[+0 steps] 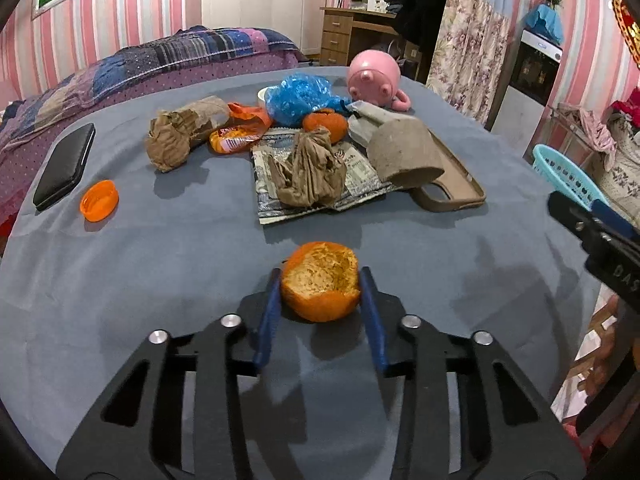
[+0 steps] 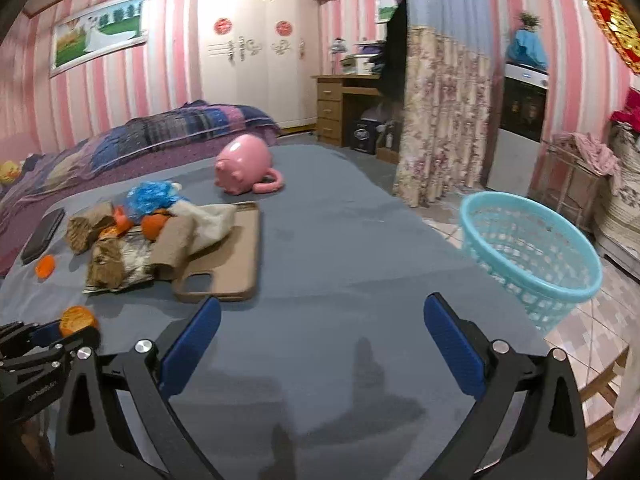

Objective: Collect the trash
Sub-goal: 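Grasp the orange peel with the left tool while the right tool grasps the beige cloth, then carry both items over the blue basket and open both tools to drop them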

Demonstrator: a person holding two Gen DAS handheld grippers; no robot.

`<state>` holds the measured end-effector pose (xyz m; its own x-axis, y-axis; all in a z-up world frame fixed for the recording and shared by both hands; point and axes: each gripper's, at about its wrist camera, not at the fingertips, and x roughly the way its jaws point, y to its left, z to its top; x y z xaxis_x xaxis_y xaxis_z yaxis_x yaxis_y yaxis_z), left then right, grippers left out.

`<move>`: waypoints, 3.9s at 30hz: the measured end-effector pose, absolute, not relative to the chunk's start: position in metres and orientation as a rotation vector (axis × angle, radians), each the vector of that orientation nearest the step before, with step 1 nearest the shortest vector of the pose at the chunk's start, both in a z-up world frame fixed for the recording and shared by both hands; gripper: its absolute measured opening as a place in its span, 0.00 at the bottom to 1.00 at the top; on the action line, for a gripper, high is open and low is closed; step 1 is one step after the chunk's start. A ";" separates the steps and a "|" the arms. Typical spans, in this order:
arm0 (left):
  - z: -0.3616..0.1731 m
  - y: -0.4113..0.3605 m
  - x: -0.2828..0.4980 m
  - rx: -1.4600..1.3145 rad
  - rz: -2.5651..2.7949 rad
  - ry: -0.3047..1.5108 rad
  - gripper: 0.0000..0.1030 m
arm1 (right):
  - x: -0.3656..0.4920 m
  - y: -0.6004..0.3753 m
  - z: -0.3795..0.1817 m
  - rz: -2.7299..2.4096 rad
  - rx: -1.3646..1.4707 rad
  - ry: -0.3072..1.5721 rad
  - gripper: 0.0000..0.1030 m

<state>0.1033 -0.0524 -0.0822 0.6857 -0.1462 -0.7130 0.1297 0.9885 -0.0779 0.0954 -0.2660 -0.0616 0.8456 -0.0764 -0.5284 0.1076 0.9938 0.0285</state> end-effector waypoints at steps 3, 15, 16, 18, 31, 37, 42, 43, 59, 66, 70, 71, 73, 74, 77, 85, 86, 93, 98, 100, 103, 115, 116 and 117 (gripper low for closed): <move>-0.076 -0.043 0.101 -0.015 -0.132 0.770 0.33 | 0.108 -0.253 -0.058 -0.032 0.060 0.562 0.96; -0.045 0.022 0.116 -0.028 0.007 0.688 0.33 | 0.188 -0.188 -0.069 0.181 0.076 0.708 0.70; -0.042 0.027 0.118 -0.028 0.016 0.687 0.33 | 0.193 -0.185 -0.073 0.192 0.089 0.734 0.62; -0.039 0.031 0.121 -0.032 0.025 0.683 0.33 | 0.198 -0.181 -0.080 0.231 0.124 0.771 0.45; -0.014 -0.009 0.134 -0.035 -0.018 0.626 0.33 | 0.167 -0.246 -0.043 0.244 0.109 0.672 0.30; -0.007 -0.075 0.151 -0.007 -0.116 0.614 0.33 | 0.159 -0.329 -0.027 0.061 0.038 0.624 0.30; -0.002 -0.136 0.169 0.016 -0.206 0.612 0.33 | 0.160 -0.402 -0.009 -0.069 0.101 0.585 0.30; -0.001 -0.146 0.171 0.016 -0.220 0.613 0.33 | 0.161 -0.419 -0.005 -0.101 0.101 0.581 0.30; -0.013 -0.337 0.206 0.085 -0.494 0.637 0.33 | 0.154 -0.573 -0.038 -0.388 0.125 0.640 0.30; -0.033 -0.413 0.213 0.128 -0.590 0.651 0.33 | 0.147 -0.605 -0.048 -0.420 0.169 0.624 0.30; -0.040 -0.445 0.220 0.143 -0.621 0.638 0.33 | 0.141 -0.613 -0.050 -0.430 0.199 0.610 0.30; -0.042 -0.453 0.223 0.159 -0.620 0.635 0.33 | 0.141 -0.616 -0.051 -0.432 0.206 0.605 0.30; -0.044 -0.463 0.228 0.172 -0.626 0.634 0.33 | 0.143 -0.620 -0.052 -0.434 0.219 0.600 0.30; -0.044 -0.466 0.231 0.174 -0.630 0.635 0.37 | 0.145 -0.621 -0.053 -0.437 0.225 0.599 0.30; -0.042 -0.470 0.239 0.171 -0.603 0.622 0.68 | 0.145 -0.621 -0.056 -0.438 0.232 0.602 0.30; -0.029 -0.437 0.253 0.137 -0.514 0.585 0.84 | 0.149 -0.616 -0.058 -0.439 0.225 0.602 0.30; -0.026 -0.433 0.254 0.138 -0.504 0.579 0.85 | 0.150 -0.613 -0.058 -0.439 0.220 0.602 0.30; -0.021 -0.399 0.258 0.112 -0.443 0.576 0.91 | 0.168 -0.594 -0.067 -0.437 0.228 0.628 0.30; -0.028 -0.383 0.263 0.124 -0.399 0.595 0.92 | 0.175 -0.583 -0.066 -0.437 0.223 0.623 0.33; -0.028 -0.377 0.263 0.118 -0.389 0.599 0.92 | 0.178 -0.579 -0.064 -0.424 0.229 0.621 0.36; -0.024 -0.365 0.262 0.107 -0.372 0.593 0.92 | 0.181 -0.570 -0.064 -0.415 0.206 0.627 0.62; -0.015 -0.332 0.253 0.074 -0.313 0.583 0.92 | 0.170 -0.563 -0.045 -0.437 0.167 0.546 0.92; -0.014 -0.330 0.252 0.073 -0.308 0.583 0.92 | 0.170 -0.562 -0.044 -0.437 0.168 0.545 0.92; -0.012 -0.327 0.251 0.066 -0.302 0.582 0.92 | 0.170 -0.562 -0.043 -0.437 0.168 0.544 0.93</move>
<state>0.2506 -0.3265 -0.0121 0.7927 -0.2616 -0.5506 0.2988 0.9540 -0.0232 0.1702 -0.5616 -0.0431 0.7666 -0.3570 -0.5337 0.4446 0.8948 0.0401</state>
